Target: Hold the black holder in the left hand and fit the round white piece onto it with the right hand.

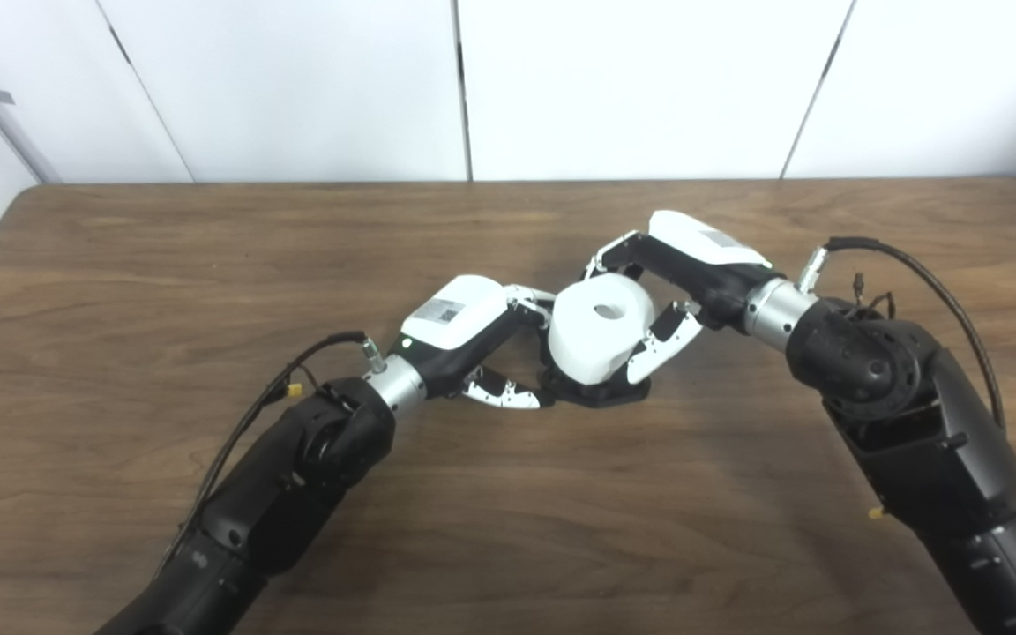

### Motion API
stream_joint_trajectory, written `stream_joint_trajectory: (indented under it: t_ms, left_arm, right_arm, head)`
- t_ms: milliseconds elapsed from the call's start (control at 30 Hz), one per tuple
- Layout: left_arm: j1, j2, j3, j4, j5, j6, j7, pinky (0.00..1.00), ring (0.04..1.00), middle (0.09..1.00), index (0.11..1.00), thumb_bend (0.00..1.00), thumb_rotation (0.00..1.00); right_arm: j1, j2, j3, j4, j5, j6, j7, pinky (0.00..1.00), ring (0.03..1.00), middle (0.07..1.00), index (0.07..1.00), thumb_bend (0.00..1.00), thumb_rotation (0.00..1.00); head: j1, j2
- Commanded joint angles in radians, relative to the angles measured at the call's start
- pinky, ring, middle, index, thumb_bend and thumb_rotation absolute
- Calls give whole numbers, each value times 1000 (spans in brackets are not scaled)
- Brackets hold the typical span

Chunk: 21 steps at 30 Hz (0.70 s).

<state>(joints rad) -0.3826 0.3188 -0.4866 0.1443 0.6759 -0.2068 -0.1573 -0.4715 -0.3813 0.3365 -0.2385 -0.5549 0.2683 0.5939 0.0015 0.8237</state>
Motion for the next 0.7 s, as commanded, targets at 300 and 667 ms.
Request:
stream_joint_trajectory:
  t_ms: [300,667]
  left_arm:
    - [17,7,-22,21,-4,-4,-61,711,847,834,485,523,72]
    - [14,1,-25,20,-5,0,-62,701,846,835,485,523,72]
  right_arm:
    - [-41,-39,-9,-43,0,-6,19,671,748,718,480,525,135]
    - [-34,-38,-5,-36,7,-12,31,688,754,715,480,524,134]
  head:
    - [4,5]
    - [3,10]
